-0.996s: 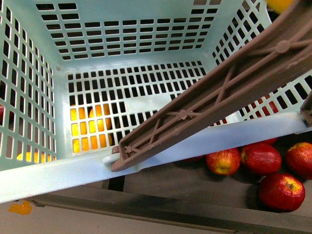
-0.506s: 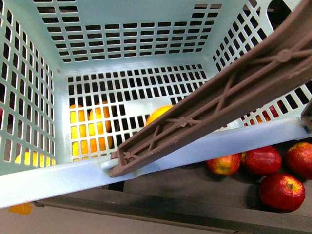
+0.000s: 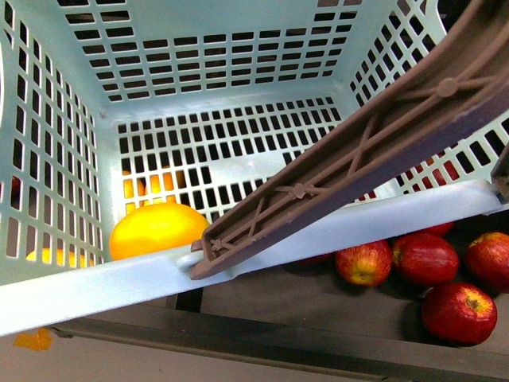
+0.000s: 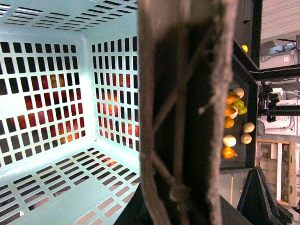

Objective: Pick lemon and mango into basket

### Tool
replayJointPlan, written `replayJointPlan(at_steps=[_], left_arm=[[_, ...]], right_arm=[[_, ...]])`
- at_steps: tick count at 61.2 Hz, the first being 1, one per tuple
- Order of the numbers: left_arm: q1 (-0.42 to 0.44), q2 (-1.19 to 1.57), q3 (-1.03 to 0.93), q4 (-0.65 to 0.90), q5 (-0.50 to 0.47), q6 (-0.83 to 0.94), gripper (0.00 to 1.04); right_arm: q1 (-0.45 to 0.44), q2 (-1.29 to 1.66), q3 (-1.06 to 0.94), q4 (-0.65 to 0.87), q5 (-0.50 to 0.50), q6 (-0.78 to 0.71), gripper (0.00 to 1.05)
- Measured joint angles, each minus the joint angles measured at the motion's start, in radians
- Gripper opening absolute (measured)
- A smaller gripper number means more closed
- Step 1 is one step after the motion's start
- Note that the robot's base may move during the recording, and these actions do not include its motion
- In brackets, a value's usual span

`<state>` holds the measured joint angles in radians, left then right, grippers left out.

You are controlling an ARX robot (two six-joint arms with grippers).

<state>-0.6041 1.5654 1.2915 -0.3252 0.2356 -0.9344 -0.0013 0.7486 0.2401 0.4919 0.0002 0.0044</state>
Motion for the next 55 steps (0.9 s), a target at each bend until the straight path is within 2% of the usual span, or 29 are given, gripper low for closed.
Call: replayJointPlan(at_steps=[7, 20, 55], left_arm=[[0.0, 0.0, 0.0, 0.0, 0.004, 0.0, 0.05], [0.0, 0.0, 0.0, 0.0, 0.005, 0.001, 0.05], [0.0, 0.0, 0.0, 0.0, 0.003, 0.002, 0.05]], right_arm=[[0.0, -0.058, -0.05, 0.002, 0.0, -0.004, 0.02], [0.0, -0.185, -0.139, -0.037, 0.0, -0.001, 0.02], [0.0, -0.394, -0.222, -0.146, 0.0, -0.001, 0.02]])
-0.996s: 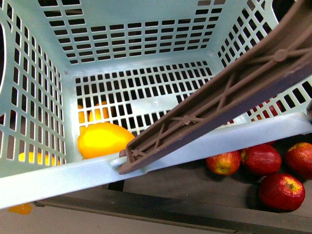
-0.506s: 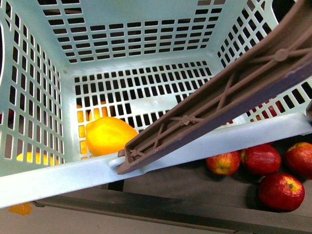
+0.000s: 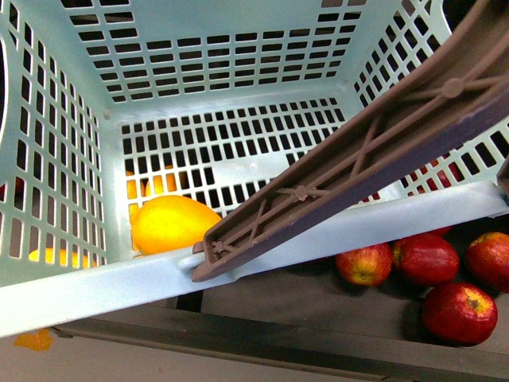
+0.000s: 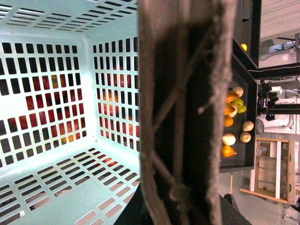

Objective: Pick lemon and mango into basket

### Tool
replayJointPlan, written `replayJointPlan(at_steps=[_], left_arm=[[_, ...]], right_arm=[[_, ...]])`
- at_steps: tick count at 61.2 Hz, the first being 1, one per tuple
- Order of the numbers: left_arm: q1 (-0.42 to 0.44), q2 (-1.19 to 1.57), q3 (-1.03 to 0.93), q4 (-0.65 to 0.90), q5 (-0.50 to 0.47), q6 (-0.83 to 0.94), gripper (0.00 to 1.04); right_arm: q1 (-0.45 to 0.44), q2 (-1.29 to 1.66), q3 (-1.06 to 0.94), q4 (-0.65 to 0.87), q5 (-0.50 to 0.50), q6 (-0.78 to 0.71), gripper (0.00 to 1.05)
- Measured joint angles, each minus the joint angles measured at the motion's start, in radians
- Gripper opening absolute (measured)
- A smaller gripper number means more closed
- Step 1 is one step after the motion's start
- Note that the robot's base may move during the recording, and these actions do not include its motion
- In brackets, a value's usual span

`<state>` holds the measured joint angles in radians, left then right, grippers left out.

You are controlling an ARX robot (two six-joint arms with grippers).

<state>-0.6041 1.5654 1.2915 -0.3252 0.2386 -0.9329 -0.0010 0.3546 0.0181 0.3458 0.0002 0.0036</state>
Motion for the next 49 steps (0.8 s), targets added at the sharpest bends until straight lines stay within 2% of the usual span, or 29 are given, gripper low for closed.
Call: replayJointPlan(at_steps=[9, 43, 49], left_arm=[[0.0, 0.0, 0.0, 0.0, 0.0, 0.0, 0.05], [-0.013, 0.0, 0.0, 0.0, 0.018, 0.0, 0.05], [-0.011, 0.0, 0.0, 0.0, 0.023, -0.014, 0.05]], right_arm=[[0.0, -0.056, 0.0, -0.044, 0.0, -0.002, 0.03], [0.0, -0.068, 0.0, -0.052, 0.003, 0.0, 0.96], [0.0, -0.068, 0.0, -0.053, 0.003, 0.0, 0.96]])
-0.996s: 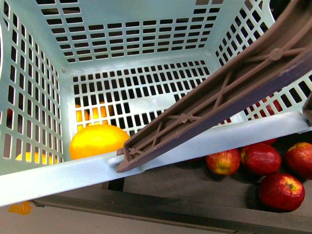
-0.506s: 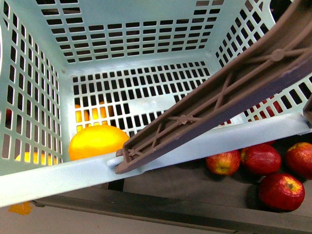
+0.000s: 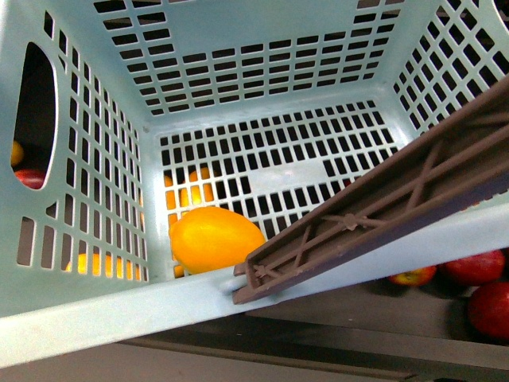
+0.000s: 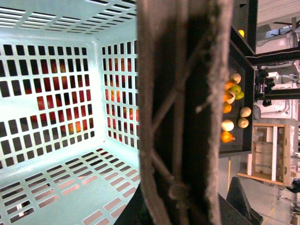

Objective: Pick lemon and mango into basket

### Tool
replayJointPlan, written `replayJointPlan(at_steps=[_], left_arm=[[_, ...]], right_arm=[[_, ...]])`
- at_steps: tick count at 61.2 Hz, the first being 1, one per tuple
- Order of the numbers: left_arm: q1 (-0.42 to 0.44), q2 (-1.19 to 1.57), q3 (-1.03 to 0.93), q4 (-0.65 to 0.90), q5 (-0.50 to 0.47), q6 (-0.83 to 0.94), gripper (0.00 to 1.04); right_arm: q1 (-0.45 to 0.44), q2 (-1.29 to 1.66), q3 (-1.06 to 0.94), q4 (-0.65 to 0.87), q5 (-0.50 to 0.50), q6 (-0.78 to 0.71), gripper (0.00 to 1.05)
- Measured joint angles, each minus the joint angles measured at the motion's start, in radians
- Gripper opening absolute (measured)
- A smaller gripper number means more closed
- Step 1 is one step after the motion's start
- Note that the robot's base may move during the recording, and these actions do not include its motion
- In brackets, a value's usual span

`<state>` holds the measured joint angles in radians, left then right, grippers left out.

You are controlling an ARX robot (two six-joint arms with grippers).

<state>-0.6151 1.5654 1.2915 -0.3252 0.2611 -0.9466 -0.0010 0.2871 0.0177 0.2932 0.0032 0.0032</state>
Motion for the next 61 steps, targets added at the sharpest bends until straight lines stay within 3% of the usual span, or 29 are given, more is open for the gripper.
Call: replayJointPlan(at_steps=[61], left_arm=[[0.01, 0.0, -0.001, 0.003, -0.022, 0.012, 0.05]], right_arm=[[0.0, -0.003, 0.0, -0.001, -0.005, 0.0, 0.96]])
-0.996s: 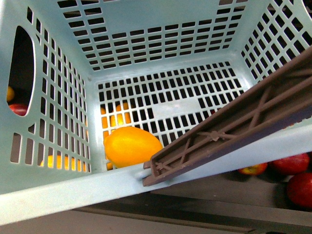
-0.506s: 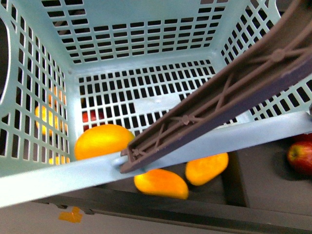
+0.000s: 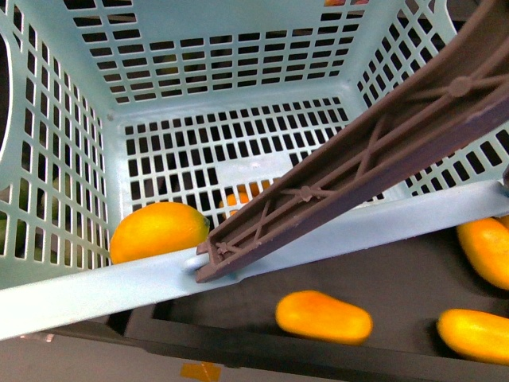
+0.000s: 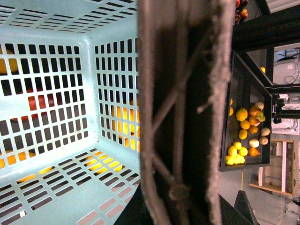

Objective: Pick lemon and mango into basket

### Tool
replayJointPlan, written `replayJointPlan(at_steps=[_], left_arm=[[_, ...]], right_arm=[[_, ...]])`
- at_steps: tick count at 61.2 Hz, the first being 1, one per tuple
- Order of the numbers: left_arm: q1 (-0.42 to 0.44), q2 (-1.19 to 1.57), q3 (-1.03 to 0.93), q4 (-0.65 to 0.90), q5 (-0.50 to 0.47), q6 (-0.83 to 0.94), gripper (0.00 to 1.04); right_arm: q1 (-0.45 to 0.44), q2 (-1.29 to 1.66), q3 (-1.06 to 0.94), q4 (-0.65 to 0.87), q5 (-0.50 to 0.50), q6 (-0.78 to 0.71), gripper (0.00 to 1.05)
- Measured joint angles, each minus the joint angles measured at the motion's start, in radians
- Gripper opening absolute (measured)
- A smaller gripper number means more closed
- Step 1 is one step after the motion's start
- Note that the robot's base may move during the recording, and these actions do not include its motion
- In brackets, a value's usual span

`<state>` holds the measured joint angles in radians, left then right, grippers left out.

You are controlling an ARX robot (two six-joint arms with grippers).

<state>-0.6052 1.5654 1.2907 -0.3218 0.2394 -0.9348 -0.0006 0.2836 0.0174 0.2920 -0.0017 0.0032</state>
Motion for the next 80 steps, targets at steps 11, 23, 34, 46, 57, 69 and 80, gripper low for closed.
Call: replayJointPlan(at_steps=[11, 23, 34, 46, 57, 69, 80], left_arm=[[0.0, 0.0, 0.0, 0.0, 0.0, 0.0, 0.05], [0.0, 0.0, 0.0, 0.0, 0.0, 0.002, 0.05], [0.005, 0.0, 0.0, 0.0, -0.003, 0.002, 0.05], [0.012, 0.0, 0.0, 0.0, -0.021, 0.015, 0.05], [0.007, 0.0, -0.001, 0.0, 0.002, 0.002, 0.05], [0.0, 0.0, -0.001, 0.0, 0.009, 0.001, 0.05], [0.0, 0.0, -0.001, 0.0, -0.003, 0.0, 0.05]], right_arm=[[0.0, 0.0, 0.0, 0.0, 0.002, 0.0, 0.96], [0.0, 0.001, 0.0, 0.0, 0.002, 0.0, 0.96], [0.0, 0.0, 0.0, 0.0, -0.004, 0.0, 0.96], [0.012, 0.02, 0.014, -0.057, 0.068, 0.026, 0.96], [-0.224, 0.42, 0.204, -0.224, 0.22, 0.238, 0.96], [-0.414, 0.94, 0.351, 0.08, 0.128, 0.254, 0.96], [-0.417, 1.382, 0.508, 0.113, 0.051, 0.279, 0.96]])
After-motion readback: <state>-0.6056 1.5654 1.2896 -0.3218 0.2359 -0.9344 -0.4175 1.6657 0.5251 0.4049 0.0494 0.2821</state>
